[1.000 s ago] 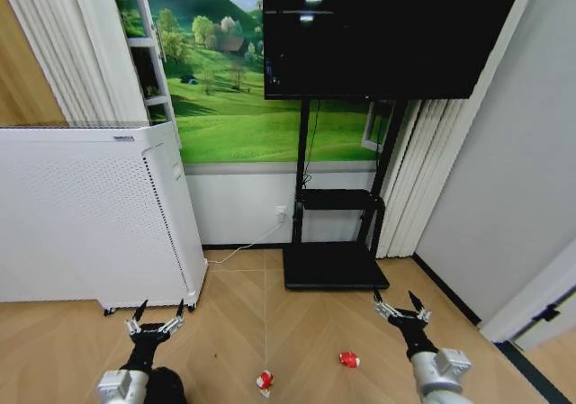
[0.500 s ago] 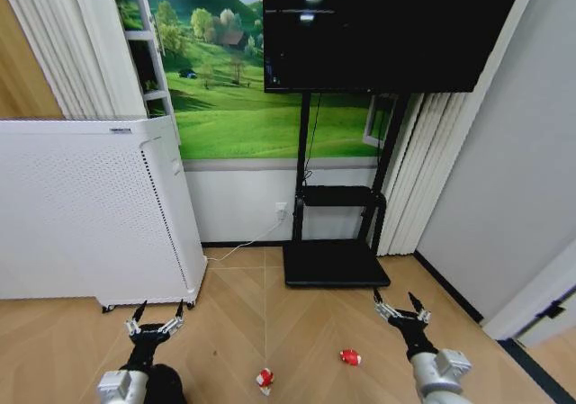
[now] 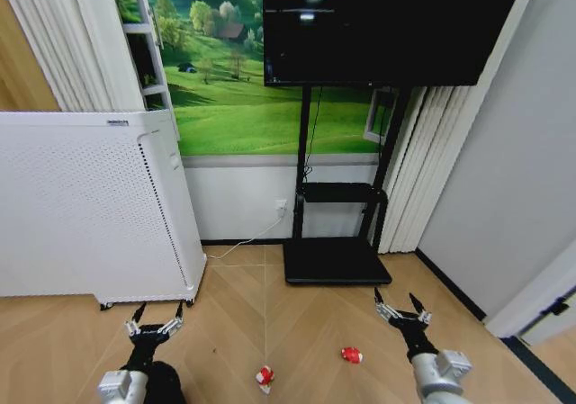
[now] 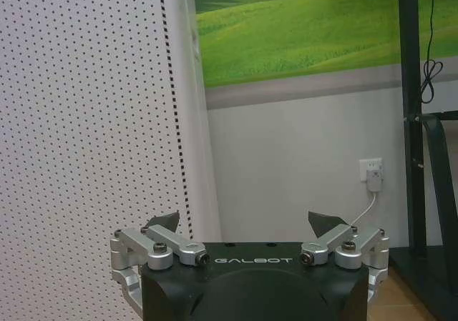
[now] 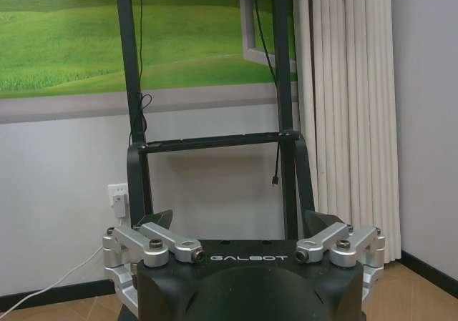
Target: Pick up the trash bin and place the garbage on the floor into it.
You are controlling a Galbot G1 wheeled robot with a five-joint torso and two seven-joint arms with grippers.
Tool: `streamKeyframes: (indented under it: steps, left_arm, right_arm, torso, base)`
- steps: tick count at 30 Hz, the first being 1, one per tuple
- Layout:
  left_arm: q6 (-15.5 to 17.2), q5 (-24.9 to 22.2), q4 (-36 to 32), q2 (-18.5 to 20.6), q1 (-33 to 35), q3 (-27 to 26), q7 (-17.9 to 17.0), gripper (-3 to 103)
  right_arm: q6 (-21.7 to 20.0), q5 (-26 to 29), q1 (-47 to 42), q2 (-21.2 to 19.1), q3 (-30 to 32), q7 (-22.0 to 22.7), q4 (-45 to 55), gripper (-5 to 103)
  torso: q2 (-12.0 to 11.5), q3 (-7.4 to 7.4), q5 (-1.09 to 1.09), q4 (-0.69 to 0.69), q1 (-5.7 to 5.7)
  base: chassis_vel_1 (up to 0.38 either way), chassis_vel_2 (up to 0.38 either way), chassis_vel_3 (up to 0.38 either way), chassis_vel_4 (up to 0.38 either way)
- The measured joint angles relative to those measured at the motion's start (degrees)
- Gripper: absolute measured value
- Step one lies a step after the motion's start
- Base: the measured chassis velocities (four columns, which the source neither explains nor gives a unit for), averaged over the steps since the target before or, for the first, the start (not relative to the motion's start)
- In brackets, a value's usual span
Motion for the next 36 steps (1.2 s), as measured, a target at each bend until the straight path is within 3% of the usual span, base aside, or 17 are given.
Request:
streamKeyframes:
  steps: [36]
  left_arm:
    - [-0.4,0.1,0.1,-0.2,0.4,-0.2,0.0,98]
  right_arm:
    - [0.5,0.1,-0.5,-0.2,0.4,0.1,0.3,100]
  torso:
    - [-7.9,-5.50,0.00,0.00,-2.40]
  base:
    - [0.000,0.000,0.000,0.000]
